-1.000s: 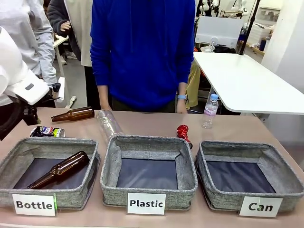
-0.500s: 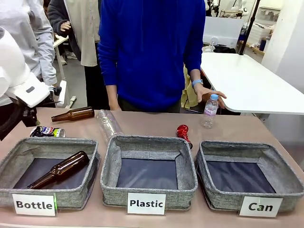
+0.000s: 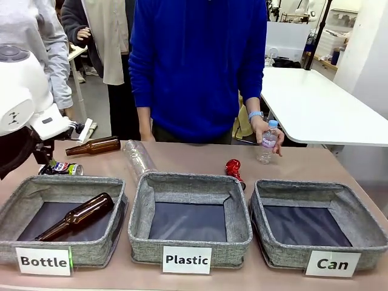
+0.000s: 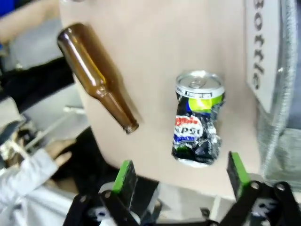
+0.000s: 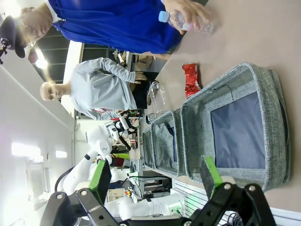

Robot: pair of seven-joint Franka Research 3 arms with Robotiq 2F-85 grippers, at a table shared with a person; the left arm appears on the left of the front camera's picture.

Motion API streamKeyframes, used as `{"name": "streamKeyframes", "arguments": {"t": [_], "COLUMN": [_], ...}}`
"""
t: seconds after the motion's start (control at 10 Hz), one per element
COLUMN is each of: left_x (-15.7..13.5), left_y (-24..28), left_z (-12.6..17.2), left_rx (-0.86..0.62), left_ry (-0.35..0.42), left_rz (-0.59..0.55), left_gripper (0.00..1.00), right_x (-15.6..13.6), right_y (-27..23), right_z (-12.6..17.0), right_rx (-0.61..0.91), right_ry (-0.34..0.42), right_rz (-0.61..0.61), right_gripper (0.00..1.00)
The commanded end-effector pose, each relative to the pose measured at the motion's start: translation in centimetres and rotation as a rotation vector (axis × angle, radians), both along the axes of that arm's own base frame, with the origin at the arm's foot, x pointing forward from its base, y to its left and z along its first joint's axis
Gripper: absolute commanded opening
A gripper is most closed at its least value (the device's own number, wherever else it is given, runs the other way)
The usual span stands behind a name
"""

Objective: Sort the can waste into the basket.
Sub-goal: Pick up the can waste from the table and place it in the right Fabric basket.

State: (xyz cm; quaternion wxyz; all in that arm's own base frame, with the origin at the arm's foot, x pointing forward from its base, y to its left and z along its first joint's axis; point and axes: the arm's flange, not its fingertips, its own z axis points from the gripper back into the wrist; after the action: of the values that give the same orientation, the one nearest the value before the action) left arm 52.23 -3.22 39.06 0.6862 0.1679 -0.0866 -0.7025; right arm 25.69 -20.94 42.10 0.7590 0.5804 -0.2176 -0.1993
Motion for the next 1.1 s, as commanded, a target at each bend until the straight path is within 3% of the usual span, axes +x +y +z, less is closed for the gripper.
{"name": "streamKeyframes", "arguments": {"t": [0.0,0.2,1.0], "left_x": [2.2,2.4,6.3], "left_y": [2.0,2.9,1.6], "left_z": [-0.3,-2.1,-6.9], "left_rx": [-0.047,-0.107,-0.080], "left_ry": [0.097,0.153,0.339], "left_rz": [0.008,-0.018,-0.010], "left_gripper": [1.00,1.00,1.00], "right_x": [0.2,0.2,0.2], "right_y": [-0.1,-0.1,-0.1], "right_z": [0.0,0.0,0.0], "right_rx": [0.008,0.008,0.008], "right_ry": [-0.037,-0.037,-0.037], "right_rz": [-0.004,-0.004,-0.004], "right_gripper": [1.00,1.00,1.00]}}
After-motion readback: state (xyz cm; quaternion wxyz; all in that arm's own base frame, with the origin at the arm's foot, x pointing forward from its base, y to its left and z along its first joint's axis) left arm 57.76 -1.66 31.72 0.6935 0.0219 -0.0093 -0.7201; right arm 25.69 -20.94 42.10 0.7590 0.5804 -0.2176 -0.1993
